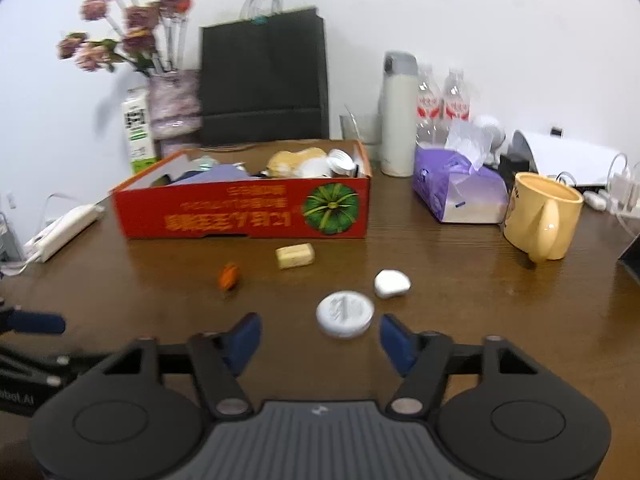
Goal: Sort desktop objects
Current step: 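Grasp the orange carrot toy with left gripper while right grasps the round white disc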
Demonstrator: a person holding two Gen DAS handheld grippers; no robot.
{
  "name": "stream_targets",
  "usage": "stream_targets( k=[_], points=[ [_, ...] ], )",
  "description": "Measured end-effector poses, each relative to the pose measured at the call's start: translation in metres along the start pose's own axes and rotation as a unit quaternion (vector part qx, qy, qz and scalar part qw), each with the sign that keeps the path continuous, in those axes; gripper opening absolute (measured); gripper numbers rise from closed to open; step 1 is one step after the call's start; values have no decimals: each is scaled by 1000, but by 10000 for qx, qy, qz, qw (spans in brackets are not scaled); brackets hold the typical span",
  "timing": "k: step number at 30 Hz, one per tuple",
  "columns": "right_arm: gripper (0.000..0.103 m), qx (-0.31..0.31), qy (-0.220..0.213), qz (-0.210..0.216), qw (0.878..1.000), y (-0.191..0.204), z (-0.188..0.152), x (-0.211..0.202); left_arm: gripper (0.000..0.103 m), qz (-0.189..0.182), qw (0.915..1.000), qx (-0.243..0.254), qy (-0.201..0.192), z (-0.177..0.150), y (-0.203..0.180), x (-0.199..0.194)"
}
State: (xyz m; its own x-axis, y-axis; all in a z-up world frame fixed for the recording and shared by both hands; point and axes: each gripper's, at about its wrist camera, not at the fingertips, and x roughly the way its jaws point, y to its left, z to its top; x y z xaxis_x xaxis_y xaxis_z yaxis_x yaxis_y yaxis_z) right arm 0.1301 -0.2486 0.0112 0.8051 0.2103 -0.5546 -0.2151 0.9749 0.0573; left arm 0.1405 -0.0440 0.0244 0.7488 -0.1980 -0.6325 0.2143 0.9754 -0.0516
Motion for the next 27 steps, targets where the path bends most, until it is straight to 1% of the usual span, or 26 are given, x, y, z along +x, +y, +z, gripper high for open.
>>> stream_targets(
  k=[2,4,5,6,7,8,9,10,11,12,14,15,16,17,21,27],
  points=[
    [55,-30,52,9,10000,-3,6,14,84,-84,9999,55,-45,15,-9,21],
    [51,-73,85,-56,9999,-4,9,24,82,-137,9999,102,10,27,-17,40],
    [42,-73,105,-115,9999,-5,10,27,80,-164,9998,131,22,31,-20,48],
    [37,-43,125,-100,9999,-8,8,31,79,-185,9997,158,40,33,-21,55],
    [37,41,159,-48,9999,-12,6,34,77,-199,9996,168,67,34,-22,61],
    [38,126,156,19,9998,-15,3,36,70,-201,9996,148,100,34,-22,65],
    [37,111,108,46,9999,-15,2,36,66,-220,9996,126,137,34,-21,69],
    [38,93,117,73,9999,-15,2,36,59,-230,9995,118,174,33,-20,73],
    [38,30,123,86,9999,-13,2,37,55,-238,9994,127,197,32,-20,76],
    [38,-37,129,73,9999,-10,1,37,52,-181,9996,197,126,31,-21,76],
    [39,-141,150,113,9997,-7,2,39,29,-111,9993,343,111,32,-24,78],
    [38,-151,180,152,9996,-8,2,40,25,-106,9992,364,93,32,-25,78],
    [38,-129,242,217,9994,-8,2,42,18,-115,9993,358,81,31,-24,77],
    [38,-81,252,276,9993,-10,3,42,14,-122,9993,339,76,30,-24,76],
    [38,16,233,343,9991,-13,2,41,14,-72,9999,134,57,25,-22,62],
    [38,192,119,348,9991,-17,1,35,14,84,9995,-105,-279,5,-15,6]
  ],
)
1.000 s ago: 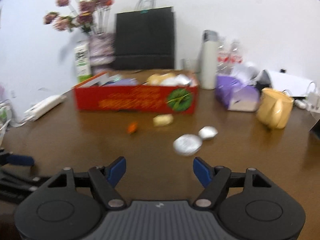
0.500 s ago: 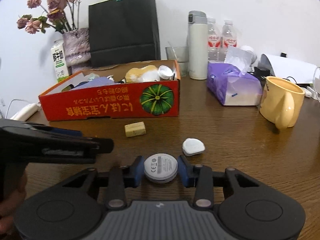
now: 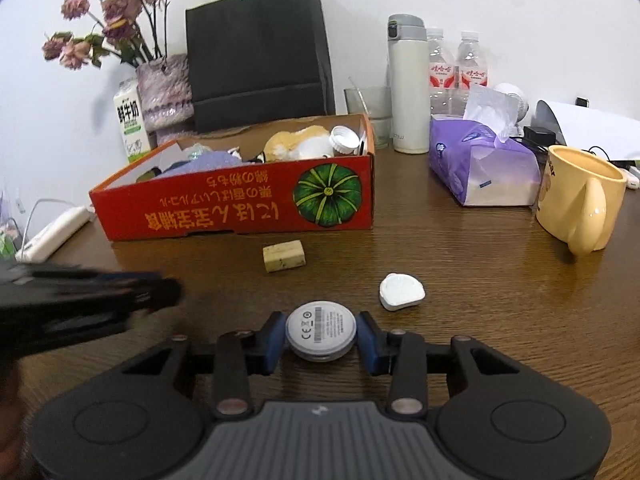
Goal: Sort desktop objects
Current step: 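Grasp the orange carrot toy with left gripper while right grasps the round white disc, then carry the carrot toy and white disc over the box with both grippers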
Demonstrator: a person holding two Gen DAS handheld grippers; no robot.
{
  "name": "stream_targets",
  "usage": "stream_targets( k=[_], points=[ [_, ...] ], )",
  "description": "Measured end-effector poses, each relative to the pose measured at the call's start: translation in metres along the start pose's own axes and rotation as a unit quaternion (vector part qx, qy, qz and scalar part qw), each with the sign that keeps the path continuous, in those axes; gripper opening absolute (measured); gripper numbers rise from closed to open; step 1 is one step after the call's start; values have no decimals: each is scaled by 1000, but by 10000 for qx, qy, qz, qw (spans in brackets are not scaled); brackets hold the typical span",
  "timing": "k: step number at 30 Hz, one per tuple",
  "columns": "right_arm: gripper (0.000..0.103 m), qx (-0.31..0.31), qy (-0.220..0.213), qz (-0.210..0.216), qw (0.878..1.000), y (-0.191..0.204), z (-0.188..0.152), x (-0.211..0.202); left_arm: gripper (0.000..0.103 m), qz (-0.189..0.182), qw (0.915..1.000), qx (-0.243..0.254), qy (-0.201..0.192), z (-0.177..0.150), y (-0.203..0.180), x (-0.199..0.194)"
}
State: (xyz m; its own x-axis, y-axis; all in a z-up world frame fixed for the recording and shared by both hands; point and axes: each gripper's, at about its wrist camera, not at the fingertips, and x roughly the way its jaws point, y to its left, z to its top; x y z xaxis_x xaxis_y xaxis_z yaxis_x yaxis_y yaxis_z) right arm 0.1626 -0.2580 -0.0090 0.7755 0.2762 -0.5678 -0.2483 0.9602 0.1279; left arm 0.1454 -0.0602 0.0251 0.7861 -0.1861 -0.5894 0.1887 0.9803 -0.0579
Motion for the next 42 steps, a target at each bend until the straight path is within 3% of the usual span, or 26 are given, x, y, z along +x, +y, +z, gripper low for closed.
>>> stream_targets(
  k=[3,7,13,17,22,25,27,33,37,42],
  points=[
    [38,3,7,-157,9999,11,-5,-12,14,106,9999,-27,-66,-14,8,-29],
    [38,134,59,452,9989,41,-32,-44,14,222,9994,-253,-35,-33,23,-61],
    [38,145,-126,500,9986,78,-67,-99,14,291,9989,-362,59,-69,31,-101],
    [38,45,-456,381,9982,87,-69,-129,14,262,9985,-480,-20,-81,33,-122],
    [38,97,-774,305,9965,84,-59,-145,14,318,9980,-473,-267,-72,36,-134],
    [38,216,-729,391,9963,74,-44,-137,14,288,9975,-409,-495,-45,45,-129],
    [38,367,-811,478,9949,63,-22,-130,14,216,9968,-401,-653,-10,55,-121],
    [38,717,-853,737,9910,25,89,-74,14,-64,9951,-530,-828,110,79,-66],
    [38,1130,-374,851,9892,-2,161,-3,14,-197,9963,-752,-358,179,93,7],
    [38,1864,496,981,9763,-32,208,94,14,-88,9956,-755,542,208,104,113]
  ],
)
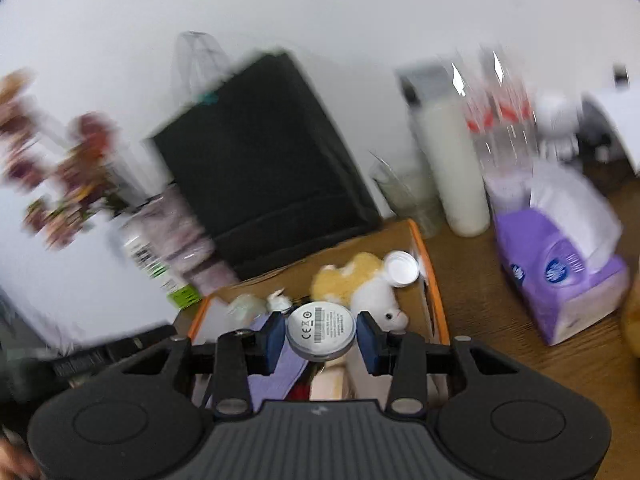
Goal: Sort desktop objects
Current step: 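Carry the carrot toy and white disc over the box with both grippers, then open both grippers to drop the carrot and disc into the box, then return both grippers toward the yellow soap and white piece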
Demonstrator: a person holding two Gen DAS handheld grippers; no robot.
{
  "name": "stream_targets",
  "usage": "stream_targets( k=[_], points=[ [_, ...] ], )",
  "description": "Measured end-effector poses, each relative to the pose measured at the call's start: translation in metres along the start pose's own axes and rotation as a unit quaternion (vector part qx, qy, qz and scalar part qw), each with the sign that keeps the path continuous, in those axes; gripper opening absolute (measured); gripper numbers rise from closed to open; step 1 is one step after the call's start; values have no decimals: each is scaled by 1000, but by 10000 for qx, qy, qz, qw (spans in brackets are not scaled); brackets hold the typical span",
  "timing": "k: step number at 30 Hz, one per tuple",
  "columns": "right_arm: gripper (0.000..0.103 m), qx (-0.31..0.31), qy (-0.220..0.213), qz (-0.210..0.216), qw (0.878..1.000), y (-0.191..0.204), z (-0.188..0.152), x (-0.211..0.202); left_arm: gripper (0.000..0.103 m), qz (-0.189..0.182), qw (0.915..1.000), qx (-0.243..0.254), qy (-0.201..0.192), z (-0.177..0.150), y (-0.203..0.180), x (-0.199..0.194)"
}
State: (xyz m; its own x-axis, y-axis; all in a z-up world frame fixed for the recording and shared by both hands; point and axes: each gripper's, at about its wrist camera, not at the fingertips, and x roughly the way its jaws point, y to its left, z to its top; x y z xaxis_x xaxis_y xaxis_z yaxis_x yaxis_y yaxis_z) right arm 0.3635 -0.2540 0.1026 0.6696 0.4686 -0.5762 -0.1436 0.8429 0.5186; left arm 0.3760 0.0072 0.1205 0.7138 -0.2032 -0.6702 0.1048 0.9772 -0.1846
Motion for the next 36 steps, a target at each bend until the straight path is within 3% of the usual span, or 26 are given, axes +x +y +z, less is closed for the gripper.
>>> stream_targets(
  k=[4,6,7,8,11,15,20,22,26,30,34,36],
  points=[
    [39,609,689,-142,9957,-25,22,62,16,237,9977,83,632,8,7,68],
    [40,711,810,-488,9930,-30,24,81,43,558,9942,201,893,11,6,89],
    [40,630,816,-582,9930,-29,25,86,78,817,9908,283,1037,12,4,96],
    [42,579,826,-629,9929,-28,26,90,98,1004,9886,420,1041,13,1,99],
    [50,387,694,-608,9950,-21,28,88,102,802,9914,774,686,10,-7,85],
    [59,-153,495,-676,9964,-1,22,72,103,539,9947,585,657,5,-6,60],
    [59,-636,381,-699,9948,19,3,41,103,608,9958,623,288,-4,-9,22],
    [64,-972,170,-856,9914,27,-12,18,103,671,9960,577,156,-17,-11,1],
    [76,-1614,-433,-947,9814,36,-73,-45,103,450,9982,408,-21,-72,-11,-51],
    [78,-1987,-714,-853,9737,38,-141,-95,103,-177,9977,46,-657,-151,-9,-108],
    [79,-2183,-781,-958,9680,41,-206,-124,103,-1230,9819,-750,-1231,-219,6,-153],
    [79,-2112,-744,-810,9712,39,-234,-136,103,-1090,9823,-866,-1251,-243,10,-169]
  ],
)
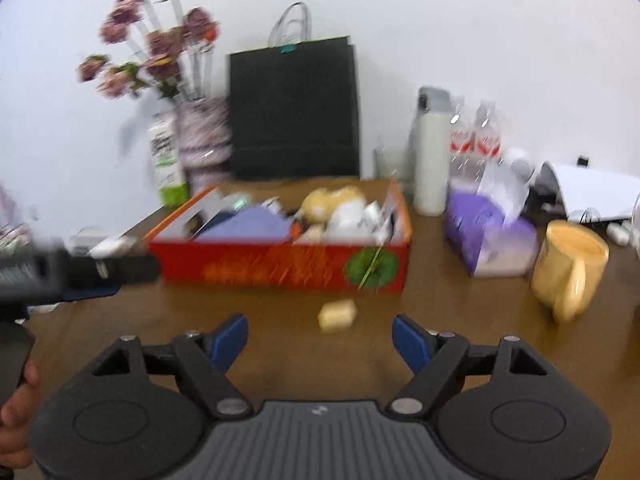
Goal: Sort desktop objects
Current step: 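Return both grippers toward the yellow soap and white piece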
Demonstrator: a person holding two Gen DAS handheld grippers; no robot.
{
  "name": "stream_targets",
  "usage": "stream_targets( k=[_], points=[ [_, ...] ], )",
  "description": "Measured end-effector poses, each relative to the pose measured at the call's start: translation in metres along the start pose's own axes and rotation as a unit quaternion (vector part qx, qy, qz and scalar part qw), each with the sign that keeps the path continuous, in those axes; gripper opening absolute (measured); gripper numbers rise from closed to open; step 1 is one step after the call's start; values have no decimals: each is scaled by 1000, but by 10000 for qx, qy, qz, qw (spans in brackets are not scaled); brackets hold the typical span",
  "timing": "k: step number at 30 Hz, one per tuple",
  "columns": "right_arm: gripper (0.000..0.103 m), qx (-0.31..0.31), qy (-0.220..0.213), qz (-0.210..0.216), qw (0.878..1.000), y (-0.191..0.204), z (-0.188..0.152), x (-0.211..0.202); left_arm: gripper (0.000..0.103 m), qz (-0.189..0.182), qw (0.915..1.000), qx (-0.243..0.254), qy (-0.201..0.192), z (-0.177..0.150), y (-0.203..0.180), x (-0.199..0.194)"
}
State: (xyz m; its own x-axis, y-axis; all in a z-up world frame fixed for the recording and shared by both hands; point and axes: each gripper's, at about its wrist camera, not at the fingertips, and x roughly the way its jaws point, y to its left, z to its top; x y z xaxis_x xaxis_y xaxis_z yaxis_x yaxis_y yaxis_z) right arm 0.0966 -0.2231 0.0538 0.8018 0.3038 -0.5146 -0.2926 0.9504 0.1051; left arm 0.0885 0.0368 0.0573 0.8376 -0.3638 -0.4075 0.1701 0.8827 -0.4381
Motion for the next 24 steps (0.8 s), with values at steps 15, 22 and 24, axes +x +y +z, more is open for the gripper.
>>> stream_targets(
  k=[15,22,24],
  points=[
    [81,-462,114,-35,9989,27,-64,-30,103,1660,9796,750,847,-55,0,-5],
    [81,-385,104,-178,9990,21,-65,-27,103,1370,9867,72,870,-53,19,-4],
    [81,-350,75,-201,9992,19,-65,-27,103,1489,9848,168,883,-53,16,-2]
  ],
)
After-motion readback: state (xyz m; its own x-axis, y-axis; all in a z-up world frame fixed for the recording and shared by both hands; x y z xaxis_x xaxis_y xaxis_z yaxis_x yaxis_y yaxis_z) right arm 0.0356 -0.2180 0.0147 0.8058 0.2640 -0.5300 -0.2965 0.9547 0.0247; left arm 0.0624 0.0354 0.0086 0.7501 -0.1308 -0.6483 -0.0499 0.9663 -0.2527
